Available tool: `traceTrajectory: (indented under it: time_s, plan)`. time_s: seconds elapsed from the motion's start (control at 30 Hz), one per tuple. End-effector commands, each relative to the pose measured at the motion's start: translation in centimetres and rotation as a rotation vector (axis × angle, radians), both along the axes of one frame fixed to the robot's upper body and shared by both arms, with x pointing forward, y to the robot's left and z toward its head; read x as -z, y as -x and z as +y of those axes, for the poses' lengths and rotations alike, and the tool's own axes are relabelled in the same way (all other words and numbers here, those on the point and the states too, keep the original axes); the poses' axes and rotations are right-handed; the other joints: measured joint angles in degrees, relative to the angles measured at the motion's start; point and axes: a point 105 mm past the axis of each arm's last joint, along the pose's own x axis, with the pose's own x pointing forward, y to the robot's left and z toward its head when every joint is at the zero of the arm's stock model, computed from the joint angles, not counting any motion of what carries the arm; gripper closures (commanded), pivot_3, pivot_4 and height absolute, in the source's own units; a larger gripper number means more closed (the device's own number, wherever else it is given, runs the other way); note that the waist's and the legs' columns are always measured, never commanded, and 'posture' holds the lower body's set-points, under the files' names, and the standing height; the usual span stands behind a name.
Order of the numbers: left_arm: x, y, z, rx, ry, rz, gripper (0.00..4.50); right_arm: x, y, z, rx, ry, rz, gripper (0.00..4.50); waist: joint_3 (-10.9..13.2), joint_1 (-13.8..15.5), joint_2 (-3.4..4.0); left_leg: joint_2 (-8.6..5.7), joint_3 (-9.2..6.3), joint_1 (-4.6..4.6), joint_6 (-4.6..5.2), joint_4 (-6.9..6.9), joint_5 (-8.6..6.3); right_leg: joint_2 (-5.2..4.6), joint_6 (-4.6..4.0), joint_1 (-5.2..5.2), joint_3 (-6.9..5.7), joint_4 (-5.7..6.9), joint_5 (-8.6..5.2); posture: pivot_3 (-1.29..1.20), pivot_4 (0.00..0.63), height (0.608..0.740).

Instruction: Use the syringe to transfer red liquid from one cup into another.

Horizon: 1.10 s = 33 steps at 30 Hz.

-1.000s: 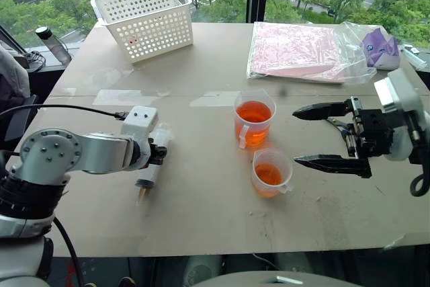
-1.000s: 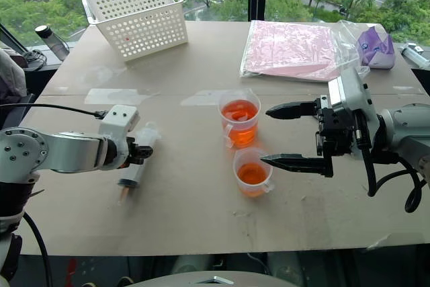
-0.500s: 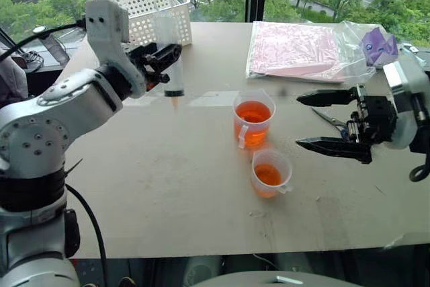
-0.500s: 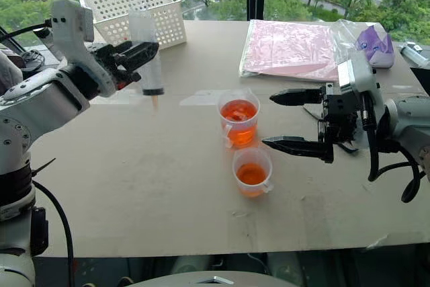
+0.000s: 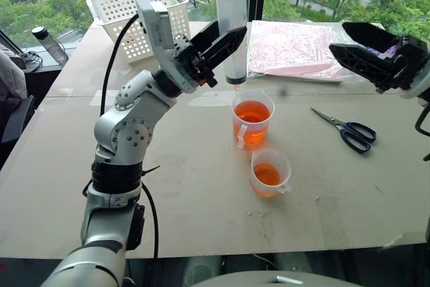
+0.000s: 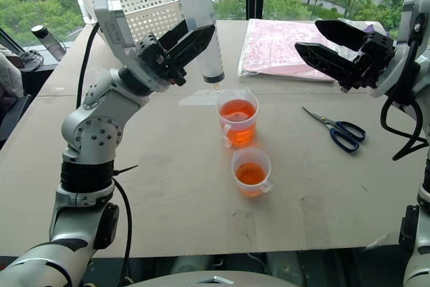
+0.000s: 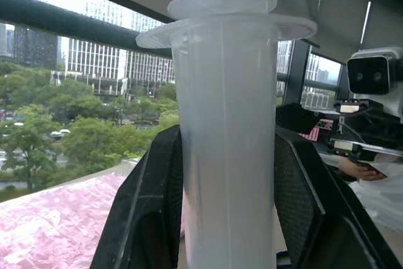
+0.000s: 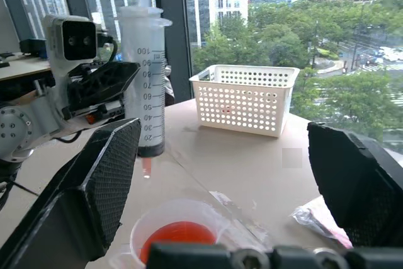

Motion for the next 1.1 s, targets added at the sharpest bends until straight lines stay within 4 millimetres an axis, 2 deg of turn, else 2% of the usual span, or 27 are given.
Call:
traceTrajectory:
  time_s: [0.03, 0.13, 0.2, 0.43, 0.6, 0.77, 1.07, 1.1]
  plan:
    - [-0.2, -0.3, 0.1, 0.053, -0.006, -0.072, 3.10, -2.2, 0.1, 0.6, 0.053, 0.007, -0.072, 0.00, 0.00, 0.04, 0.00, 0.00, 0.00, -0.03, 0.00, 0.01, 0.00, 0.00, 0.00, -0.05, 0.00, 0.02, 0.00, 0.00, 0.150, 0.740]
    - [1.2, -0.9, -0.7, 0.085, -0.041, -0.059, 3.10, -2.8, 0.0, 1.8, 0.059, 0.036, -0.097, 0.00, -0.03, 0.08, 0.00, 0.00, -0.01, -0.35, 0.00, 0.02, 0.00, 0.00, 0.00, -0.34, 0.01, 0.03, 0.00, 0.00, 0.150, 0.740]
    - [1.8, -1.2, -1.4, 0.107, -0.066, -0.058, 3.10, -3.2, 0.0, 2.6, 0.051, 0.033, -0.114, 0.00, -0.03, 0.12, -0.01, 0.00, -0.01, -0.93, 0.00, 0.19, 0.01, 0.00, 0.03, -0.95, 0.00, 0.25, 0.02, 0.00, 0.150, 0.740]
    - [2.5, -1.6, -3.1, 0.151, -0.121, -0.114, 3.10, -3.8, 1.2, 4.6, -0.035, 0.034, -0.099, 0.00, -0.03, 0.23, -0.01, 0.00, 0.01, -1.05, 0.01, 0.22, 0.01, -0.01, 0.04, -1.08, -0.02, 0.56, 0.02, 0.00, 0.150, 0.740]
    - [3.4, -1.7, -4.1, 0.156, -0.175, -0.141, 3.10, -2.4, 2.1, 5.9, -0.102, 0.115, -0.035, 0.00, -0.03, 0.18, -0.01, 0.00, 0.03, -1.03, 0.02, 0.29, 0.01, -0.01, 0.03, -1.17, 0.06, 0.71, 0.02, 0.00, 0.150, 0.740]
    - [3.6, -1.6, -4.6, 0.165, -0.167, -0.145, 3.10, -1.4, 1.0, 6.6, -0.054, 0.129, 0.027, 0.00, -0.03, 0.15, -0.01, 0.00, 0.05, -1.03, 0.03, 0.33, 0.02, -0.01, 0.03, -1.21, 0.11, 0.75, 0.02, 0.00, 0.150, 0.740]
    - [4.3, -1.3, -5.2, 0.184, -0.175, -0.144, 3.10, -0.2, 0.2, 8.9, -0.147, 0.107, 0.107, 0.00, -0.03, 0.06, -0.01, 0.00, 0.08, -1.04, 0.03, 0.33, 0.02, -0.01, 0.03, -1.25, 0.13, 0.78, 0.02, 0.00, 0.150, 0.740]
    - [4.3, -1.4, -5.2, 0.183, -0.176, -0.143, 3.10, -0.3, 0.4, 9.2, -0.169, 0.102, 0.101, 0.25, -0.03, 0.18, -0.01, 0.00, 0.08, -1.04, 0.03, 0.33, 0.02, -0.01, 0.03, -1.25, 0.13, 0.79, 0.02, 0.00, 0.150, 0.740]
